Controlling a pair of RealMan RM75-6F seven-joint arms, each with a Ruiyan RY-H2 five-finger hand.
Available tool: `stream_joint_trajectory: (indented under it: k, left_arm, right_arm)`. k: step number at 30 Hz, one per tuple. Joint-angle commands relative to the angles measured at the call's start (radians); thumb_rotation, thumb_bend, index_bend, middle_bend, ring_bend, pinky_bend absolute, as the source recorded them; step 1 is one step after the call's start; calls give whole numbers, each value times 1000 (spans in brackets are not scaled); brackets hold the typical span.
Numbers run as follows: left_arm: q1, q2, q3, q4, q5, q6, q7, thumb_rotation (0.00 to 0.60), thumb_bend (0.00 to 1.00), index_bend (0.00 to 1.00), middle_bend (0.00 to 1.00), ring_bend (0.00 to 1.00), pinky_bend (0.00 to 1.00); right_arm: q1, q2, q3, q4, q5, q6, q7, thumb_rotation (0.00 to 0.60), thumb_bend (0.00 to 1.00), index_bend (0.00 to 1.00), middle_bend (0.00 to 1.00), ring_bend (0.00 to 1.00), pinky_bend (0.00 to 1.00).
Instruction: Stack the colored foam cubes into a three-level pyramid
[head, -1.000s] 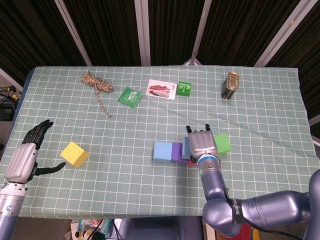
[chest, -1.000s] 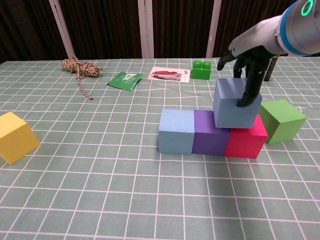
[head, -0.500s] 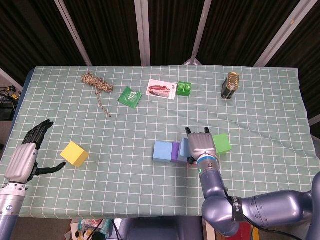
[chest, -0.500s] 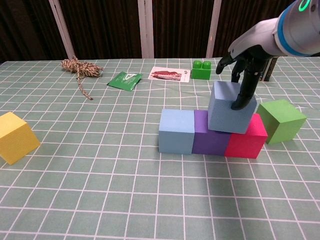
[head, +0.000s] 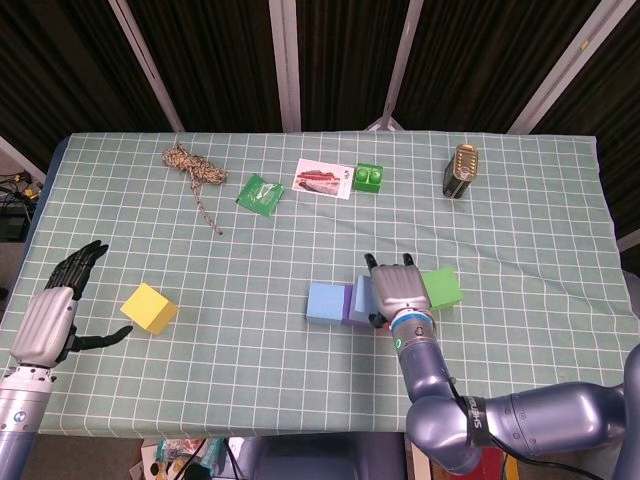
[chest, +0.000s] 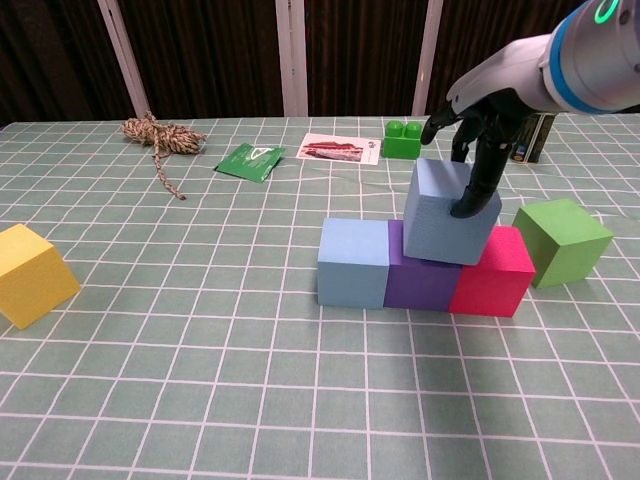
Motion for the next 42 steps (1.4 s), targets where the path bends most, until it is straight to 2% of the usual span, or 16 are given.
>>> stream_joint_trajectory:
  k: [1, 16, 42]
  left_arm:
    - [0, 0, 0, 0, 1, 1, 1, 600, 152, 0, 0, 0, 0]
    - [-1, -2, 4, 0, 0, -3, 7, 600, 152, 0, 0, 0, 0]
    - [-1, -5, 8, -1, 2, -3, 15, 600, 151, 0, 0, 0, 0]
  right_arm:
    - [-3, -2, -6, 1, -7, -2, 5, 600, 308, 0, 487, 297, 0]
    - [-8, 0, -37, 18, -40, -17, 5, 600, 308, 0, 487, 297, 0]
    - [-16, 30, -58, 16, -33, -45, 0, 600, 308, 0, 490, 297, 0]
